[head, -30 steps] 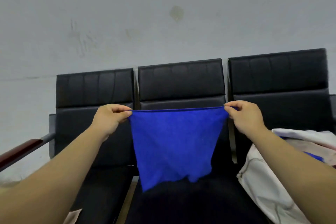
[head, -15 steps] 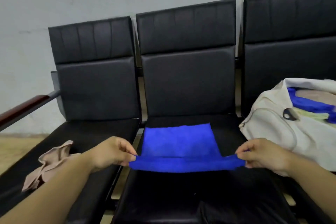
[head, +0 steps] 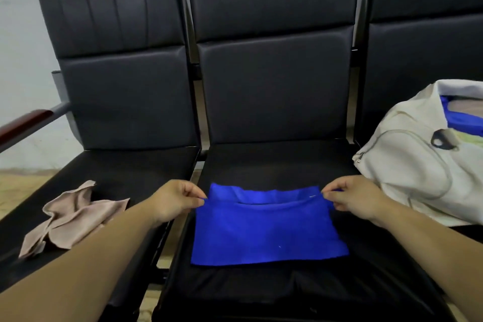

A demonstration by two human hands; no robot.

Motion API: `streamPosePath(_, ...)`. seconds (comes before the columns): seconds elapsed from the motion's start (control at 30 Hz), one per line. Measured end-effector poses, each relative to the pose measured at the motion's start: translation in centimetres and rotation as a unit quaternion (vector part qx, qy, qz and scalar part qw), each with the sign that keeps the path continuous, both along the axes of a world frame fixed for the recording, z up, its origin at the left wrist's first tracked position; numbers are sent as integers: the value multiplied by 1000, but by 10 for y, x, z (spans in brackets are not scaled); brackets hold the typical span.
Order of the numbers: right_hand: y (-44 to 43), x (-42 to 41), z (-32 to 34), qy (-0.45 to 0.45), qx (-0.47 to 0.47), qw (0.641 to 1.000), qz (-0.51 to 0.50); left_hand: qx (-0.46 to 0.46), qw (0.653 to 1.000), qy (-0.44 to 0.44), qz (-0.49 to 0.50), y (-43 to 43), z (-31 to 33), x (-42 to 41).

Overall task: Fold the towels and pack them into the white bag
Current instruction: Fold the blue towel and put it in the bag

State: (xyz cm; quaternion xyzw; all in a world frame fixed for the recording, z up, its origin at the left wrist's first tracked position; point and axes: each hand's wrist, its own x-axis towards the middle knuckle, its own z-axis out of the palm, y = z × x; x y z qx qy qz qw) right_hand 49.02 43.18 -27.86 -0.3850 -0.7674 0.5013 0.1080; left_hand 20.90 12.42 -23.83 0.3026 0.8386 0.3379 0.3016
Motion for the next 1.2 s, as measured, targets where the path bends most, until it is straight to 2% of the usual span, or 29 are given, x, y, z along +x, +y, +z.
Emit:
streamPosePath(0.1,3,-23,-7,-4,24,1000,15,13,999,41,5,20,-9,-5)
streamPosePath(0.27,6,-46,-19,-79,80,991,68,-1,995,101,-17,49,-29,-14)
streamPosePath(0.4,20,-44,-29,-107,143,983,40,-39,987,154,-33,61,-43,-22)
streamPosePath(0.57,30,-42,-35,-99,154,983,-9,-27,979,200,-15,66,-51,-28)
streamPosePath(0.8,34,-43,-38,-81,142,986,-44,-22,980,197,16,70,-57,-30)
streamPosePath(0.97,35,-44,-41,-56,118,989,-73,-11,987,157,24,64,-59,-37)
streamPosePath(1.2,33,-45,-44,-50,141,984,-96,2,986,150,66,65,-62,-36)
